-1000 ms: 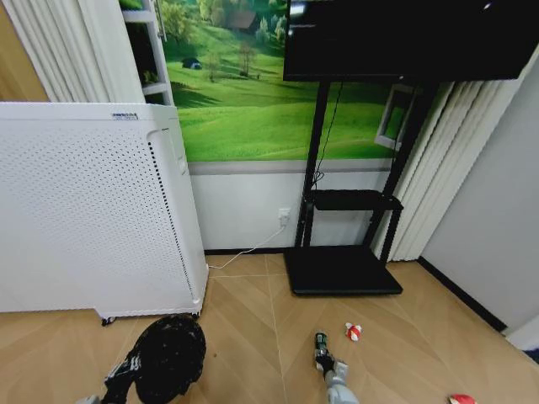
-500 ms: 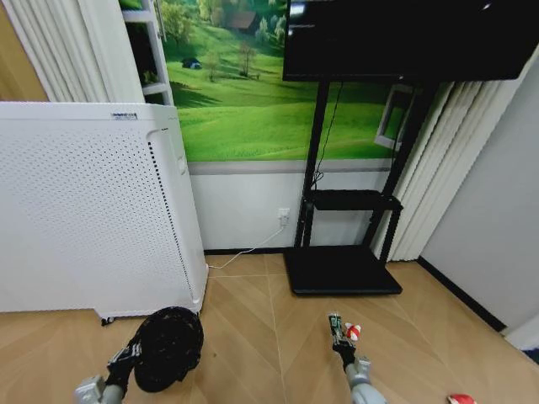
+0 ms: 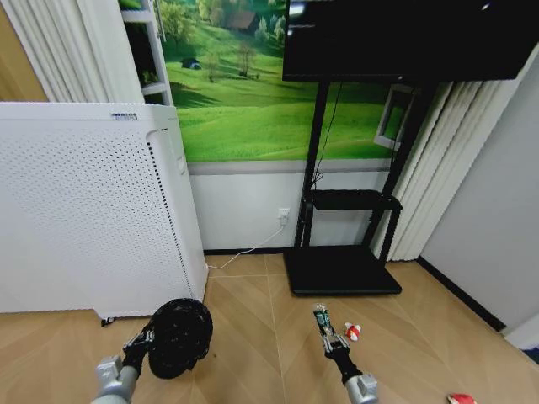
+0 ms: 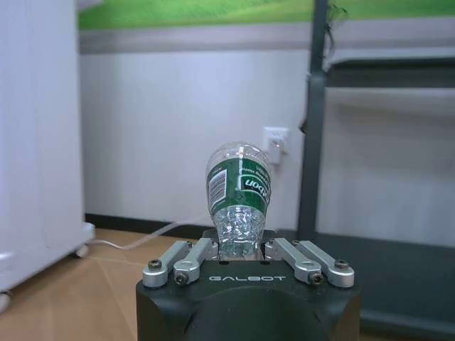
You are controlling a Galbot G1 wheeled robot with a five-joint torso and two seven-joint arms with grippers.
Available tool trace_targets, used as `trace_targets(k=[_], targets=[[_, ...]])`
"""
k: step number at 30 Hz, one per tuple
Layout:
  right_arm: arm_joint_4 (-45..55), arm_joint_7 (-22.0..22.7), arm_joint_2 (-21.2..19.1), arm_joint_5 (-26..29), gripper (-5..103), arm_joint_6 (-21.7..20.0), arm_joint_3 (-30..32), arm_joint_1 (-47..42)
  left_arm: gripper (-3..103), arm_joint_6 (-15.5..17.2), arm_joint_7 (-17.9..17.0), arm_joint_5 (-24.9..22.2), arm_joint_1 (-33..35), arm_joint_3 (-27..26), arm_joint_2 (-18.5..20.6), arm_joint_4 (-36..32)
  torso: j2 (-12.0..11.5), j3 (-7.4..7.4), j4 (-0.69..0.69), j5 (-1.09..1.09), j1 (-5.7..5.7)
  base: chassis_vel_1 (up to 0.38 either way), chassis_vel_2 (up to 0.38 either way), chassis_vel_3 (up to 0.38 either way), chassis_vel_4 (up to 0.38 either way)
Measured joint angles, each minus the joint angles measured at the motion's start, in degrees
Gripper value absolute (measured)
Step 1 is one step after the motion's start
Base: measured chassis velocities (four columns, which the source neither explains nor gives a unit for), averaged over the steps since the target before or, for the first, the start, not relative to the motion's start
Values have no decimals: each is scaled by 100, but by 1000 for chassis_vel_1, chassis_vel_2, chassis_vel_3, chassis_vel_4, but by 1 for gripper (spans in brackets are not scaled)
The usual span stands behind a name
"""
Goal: Pick up the trash bin and place the garbage on the floor into it.
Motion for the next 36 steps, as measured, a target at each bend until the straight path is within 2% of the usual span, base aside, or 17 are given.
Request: trace_targets(k=[3, 5, 15, 17, 18, 20, 21, 23, 25, 26, 31, 36], targets=[[260, 71, -43, -124, 24, -30, -115, 12, 7, 2, 0, 32, 29, 4, -15, -20, 0, 0, 1, 0, 0, 0, 0, 0, 0], [669, 203, -135, -130, 24, -190, -373, 107, 7, 13, 0, 57, 62, 3, -24, -46, 0, 0, 1, 0, 0, 0, 0, 0, 0], [1059, 281, -326, -133, 24, -331, -826, 325, 7, 27, 0, 109, 129, -25, -71, -110, 0, 0, 1, 0, 0, 0, 0, 0, 0], [1166, 318, -467, -176, 24, -357, -1305, 677, 7, 56, -1, 172, 264, -67, -188, -214, 0, 0, 1, 0, 0, 0, 0, 0, 0], [1166, 318, -467, -176, 24, -357, -1305, 677, 7, 56, -1, 172, 264, -67, -188, -214, 0, 0, 1, 0, 0, 0, 0, 0, 0], [1076, 367, -468, -134, 24, -359, -2165, 1521, 7, 123, 0, 257, 314, -26, -293, -291, 0, 0, 0, -1, 0, 0, 0, 0, 0], [1076, 367, -468, -134, 24, -359, -2165, 1521, 7, 123, 0, 257, 314, -26, -293, -291, 0, 0, 0, -1, 0, 0, 0, 0, 0], [921, 467, -173, 66, 24, -419, -2991, 2309, 7, 150, -13, 263, 262, 16, -212, -264, 0, 0, -2, 0, 0, 0, 0, 0, 0], [829, 511, -16, 198, 24, -459, -3480, 2741, 7, 161, -30, 258, 281, -10, -236, -260, 0, 0, 2, -1, 0, 0, 0, 0, 0], [829, 511, -16, 198, 24, -459, -3480, 2741, 7, 161, -30, 258, 281, -10, -236, -260, 0, 0, 2, -1, 0, 0, 0, 0, 0], [347, 574, 439, 312, 24, -459, -4438, 3574, 7, 196, -59, 221, 198, -28, -274, -201, 0, 1, -1, -1, 0, 0, 0, 0, 0], [13, 578, 715, 282, 24, -370, -4879, 3899, 7, 204, -76, 176, 133, -28, -290, -137, 0, 1, 1, -1, 0, 0, 0, 0, 0]])
